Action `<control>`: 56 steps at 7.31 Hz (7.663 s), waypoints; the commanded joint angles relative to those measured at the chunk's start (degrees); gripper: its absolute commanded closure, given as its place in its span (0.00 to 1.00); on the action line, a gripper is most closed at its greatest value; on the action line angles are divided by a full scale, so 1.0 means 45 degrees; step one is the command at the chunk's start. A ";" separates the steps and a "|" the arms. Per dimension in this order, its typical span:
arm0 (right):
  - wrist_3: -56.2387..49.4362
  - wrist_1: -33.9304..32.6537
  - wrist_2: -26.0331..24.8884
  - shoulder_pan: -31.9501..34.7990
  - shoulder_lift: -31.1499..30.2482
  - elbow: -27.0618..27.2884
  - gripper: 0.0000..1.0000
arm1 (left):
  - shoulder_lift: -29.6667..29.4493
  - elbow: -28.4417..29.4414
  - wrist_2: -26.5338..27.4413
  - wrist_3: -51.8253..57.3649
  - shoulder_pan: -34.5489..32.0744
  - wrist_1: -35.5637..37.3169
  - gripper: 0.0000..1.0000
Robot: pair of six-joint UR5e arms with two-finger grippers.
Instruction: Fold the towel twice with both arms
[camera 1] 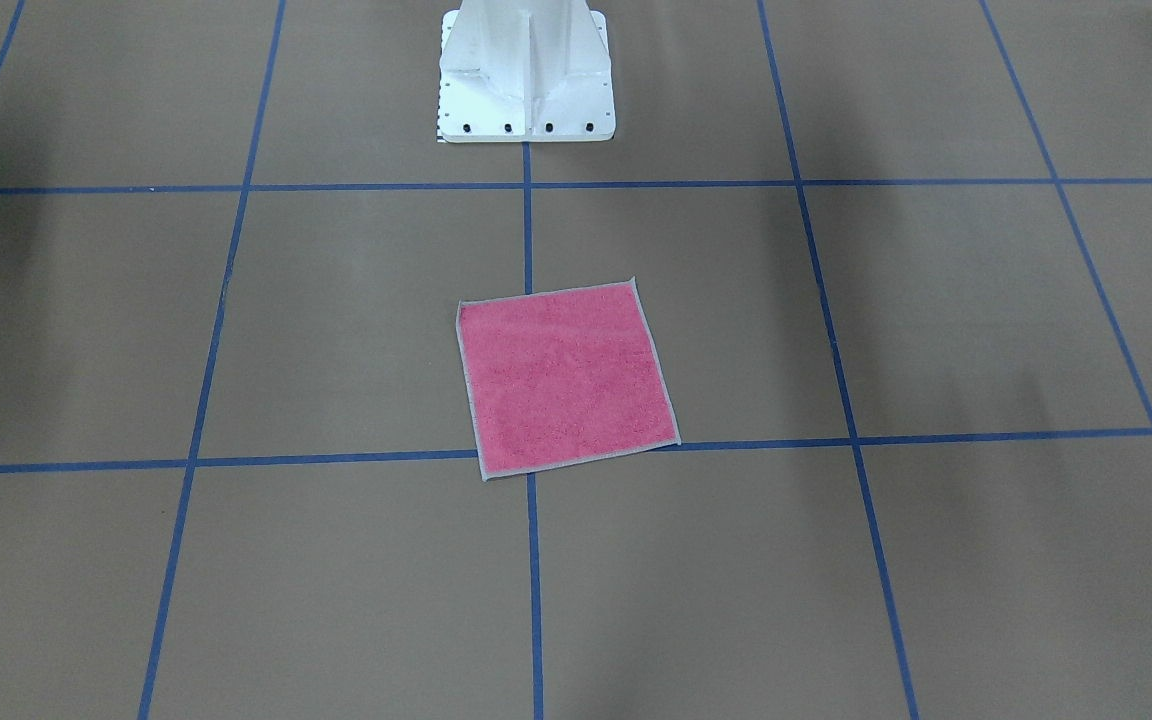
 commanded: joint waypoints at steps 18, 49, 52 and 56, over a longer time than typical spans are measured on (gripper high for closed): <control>2.2375 0.2973 -0.7090 -1.2372 0.9067 -0.2694 0.23 | -0.0956 0.0161 0.0082 -0.5193 0.1831 -0.2863 0.00; 2.3157 0.2115 -0.7305 -1.3367 0.7076 -0.0020 1.00 | -0.6695 0.0124 0.5521 -1.9850 1.0673 -0.4343 0.00; 2.3138 0.2094 -0.7305 -1.3368 0.7036 0.0001 1.00 | -0.7907 0.0279 0.7754 -2.2105 1.3044 -0.4343 0.01; 2.3138 0.2094 -0.7305 -1.3388 0.6900 0.0117 1.00 | -0.8104 0.0670 0.8228 -2.2225 1.4122 -0.4363 0.14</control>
